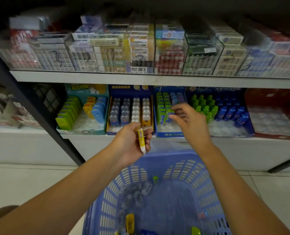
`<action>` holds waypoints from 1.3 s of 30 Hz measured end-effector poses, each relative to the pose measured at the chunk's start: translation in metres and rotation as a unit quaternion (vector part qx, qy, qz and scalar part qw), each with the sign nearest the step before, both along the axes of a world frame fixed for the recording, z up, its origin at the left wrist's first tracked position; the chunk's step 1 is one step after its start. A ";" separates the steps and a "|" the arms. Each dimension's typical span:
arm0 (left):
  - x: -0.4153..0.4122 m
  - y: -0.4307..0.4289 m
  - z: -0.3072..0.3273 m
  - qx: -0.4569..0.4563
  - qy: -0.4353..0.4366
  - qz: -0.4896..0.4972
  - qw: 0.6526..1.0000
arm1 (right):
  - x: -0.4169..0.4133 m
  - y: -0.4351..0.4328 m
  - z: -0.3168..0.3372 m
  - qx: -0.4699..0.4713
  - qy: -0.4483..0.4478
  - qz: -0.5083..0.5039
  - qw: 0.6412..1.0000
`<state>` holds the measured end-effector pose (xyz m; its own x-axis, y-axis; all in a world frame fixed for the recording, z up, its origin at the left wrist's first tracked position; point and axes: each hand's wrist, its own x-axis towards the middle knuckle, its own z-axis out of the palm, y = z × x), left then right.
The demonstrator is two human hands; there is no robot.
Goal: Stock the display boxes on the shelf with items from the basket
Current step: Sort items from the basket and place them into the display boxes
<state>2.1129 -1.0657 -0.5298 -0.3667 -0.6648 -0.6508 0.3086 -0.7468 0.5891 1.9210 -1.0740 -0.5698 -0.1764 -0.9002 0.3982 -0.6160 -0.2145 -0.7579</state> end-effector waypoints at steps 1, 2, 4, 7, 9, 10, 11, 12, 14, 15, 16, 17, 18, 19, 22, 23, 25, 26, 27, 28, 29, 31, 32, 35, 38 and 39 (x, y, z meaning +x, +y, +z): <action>0.000 0.000 -0.001 0.001 0.002 0.005 1.000 | 0.002 -0.003 -0.005 0.000 0.018 0.007 1.000; 0.001 0.000 -0.001 0.001 0.007 0.011 1.000 | 0.004 -0.006 -0.011 0.000 0.036 0.012 0.999; 0.002 -0.001 -0.002 0.001 0.018 0.022 1.000 | 0.008 -0.010 -0.018 -0.004 0.064 0.015 0.998; 0.005 -0.002 -0.004 -0.002 0.028 0.027 0.999 | 0.010 -0.016 -0.019 -0.013 0.063 0.004 0.998; 0.006 -0.003 -0.006 -0.005 0.025 0.022 0.999 | 0.008 -0.020 -0.018 -0.009 0.075 0.014 0.997; 0.006 -0.004 -0.007 -0.007 0.020 0.017 1.000 | 0.007 -0.022 -0.017 -0.002 0.086 0.025 0.996; 0.006 -0.005 -0.009 -0.010 0.016 0.014 1.000 | 0.007 -0.023 -0.017 0.004 0.095 0.033 0.995; 0.006 -0.005 -0.010 -0.013 0.014 0.014 1.000 | 0.007 -0.023 -0.017 0.003 0.104 0.036 0.994; 0.005 -0.007 -0.013 -0.015 0.019 0.019 1.000 | 0.007 -0.024 -0.020 -0.015 0.123 0.026 0.992; 0.004 -0.007 -0.013 -0.014 0.024 0.019 0.999 | 0.007 -0.024 -0.021 -0.023 0.128 0.019 0.991; 0.004 -0.008 -0.013 -0.011 0.030 0.014 0.999 | 0.007 -0.024 -0.022 -0.029 0.133 0.013 0.991; 0.003 -0.008 -0.013 -0.008 0.036 0.004 0.999 | 0.006 -0.023 -0.022 -0.032 0.142 0.008 0.989; 0.003 -0.008 -0.013 -0.006 0.039 -0.009 0.999 | 0.005 -0.023 -0.021 -0.028 0.154 0.005 0.988; 0.003 -0.007 -0.013 -0.007 0.040 -0.024 0.999 | 0.004 -0.023 -0.020 -0.019 0.165 0.002 0.986; 0.001 -0.007 -0.014 -0.018 0.045 -0.068 0.997 | 0.008 -0.016 -0.012 0.020 0.105 -0.010 0.994; 0.001 -0.006 -0.015 -0.021 0.049 -0.077 0.996 | 0.010 -0.012 -0.008 0.035 0.050 -0.001 0.998; 0.000 -0.007 -0.015 -0.036 0.051 -0.091 0.994 | 0.013 -0.002 0.005 0.093 -0.079 0.075 0.990; -0.001 -0.007 -0.014 -0.050 0.049 -0.098 0.993 | 0.015 0.003 0.012 0.137 -0.129 0.133 0.973; -0.002 -0.006 -0.013 -0.066 0.048 -0.107 0.991 | 0.017 0.007 0.017 0.174 -0.147 0.185 0.956; -0.004 -0.006 -0.013 -0.079 0.050 -0.116 0.989 | 0.019 0.011 0.021 0.191 -0.140 0.221 0.946; -0.006 -0.005 -0.012 -0.089 0.052 -0.122 0.987 | 0.019 0.014 0.023 0.190 -0.132 0.241 0.943; -0.011 -0.005 -0.010 -0.108 0.042 -0.119 0.986 | 0.018 0.017 0.025 0.165 -0.158 0.242 0.943; -0.015 -0.006 -0.010 -0.122 0.020 -0.111 0.986 | 0.015 0.018 0.026 0.149 -0.188 0.227 0.944; -0.025 -0.007 -0.011 -0.222 -0.132 -0.108 0.960 | -0.007 0.012 0.031 0.068 -0.227 0.101 0.966; -0.025 -0.005 -0.021 -0.427 -0.339 -0.221 0.808 | -0.037 0.005 0.030 0.014 -0.093 -0.029 0.995; -0.024 -0.003 -0.025 -0.476 -0.381 -0.264 0.748 | -0.044 0.003 0.028 0.017 -0.047 -0.049 0.998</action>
<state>2.0893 -1.0690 -0.5553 -0.5046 -0.8536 -0.1290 -0.5773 0.2226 0.7856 1.8768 -1.0711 -0.5421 -0.2999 -0.8894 0.3450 -0.5581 -0.1298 -0.8196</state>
